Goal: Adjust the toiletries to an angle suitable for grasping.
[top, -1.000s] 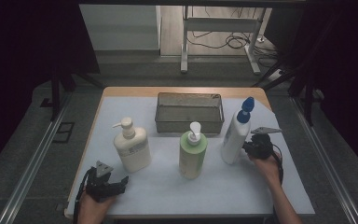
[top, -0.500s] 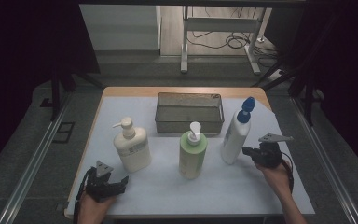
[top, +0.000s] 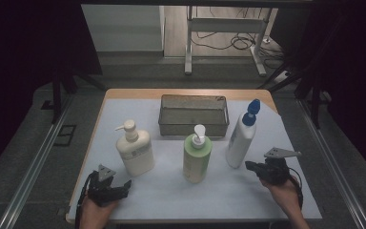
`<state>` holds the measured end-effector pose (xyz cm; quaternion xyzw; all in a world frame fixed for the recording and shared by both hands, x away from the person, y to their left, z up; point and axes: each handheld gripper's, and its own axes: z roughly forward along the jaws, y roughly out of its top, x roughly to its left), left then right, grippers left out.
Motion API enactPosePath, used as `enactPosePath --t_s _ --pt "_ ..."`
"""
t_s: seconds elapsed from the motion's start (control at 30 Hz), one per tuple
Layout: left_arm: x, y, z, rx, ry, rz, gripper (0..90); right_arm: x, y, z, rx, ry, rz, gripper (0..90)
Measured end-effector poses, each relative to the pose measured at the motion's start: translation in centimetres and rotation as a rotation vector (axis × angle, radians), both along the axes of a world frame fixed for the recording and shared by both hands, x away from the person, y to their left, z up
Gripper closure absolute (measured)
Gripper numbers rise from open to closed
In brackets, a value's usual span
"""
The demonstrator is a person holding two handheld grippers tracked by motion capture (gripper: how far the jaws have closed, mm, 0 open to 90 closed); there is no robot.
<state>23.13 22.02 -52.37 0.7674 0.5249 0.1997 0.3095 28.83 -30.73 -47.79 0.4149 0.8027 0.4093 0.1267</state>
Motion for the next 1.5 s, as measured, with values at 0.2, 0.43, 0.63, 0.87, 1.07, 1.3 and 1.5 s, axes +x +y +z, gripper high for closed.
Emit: enactPosePath --t_s 0.2,0.43,0.63,0.87,1.07,1.3,1.5 --pt "0.0 0.0 0.0 0.0 0.0 0.0 15.0 -0.3 1.8 -0.1 -0.003 0.008 0.034 89.5" --pt "0.0 0.0 0.0 0.0 0.0 0.0 15.0 0.2 3.8 -0.4 -0.023 -0.006 0.045 89.5" --pt "0.0 0.0 0.0 0.0 0.0 0.0 15.0 0.9 5.1 -1.1 -0.052 -0.022 0.022 89.5" --pt "0.0 0.0 0.0 0.0 0.0 0.0 15.0 1.2 5.2 -1.6 -0.082 -0.034 0.005 89.5" --pt "0.0 0.0 0.0 0.0 -0.001 0.0 15.0 1.0 4.6 -1.6 -0.092 -0.036 0.004 89.6" --pt "0.0 0.0 0.0 0.0 0.0 0.0 15.0 1.0 4.0 -1.6 -0.101 -0.035 0.0 89.5" --pt "0.0 0.0 0.0 0.0 0.0 0.0 15.0 1.0 3.0 -1.5 -0.102 -0.031 -0.02 89.5"
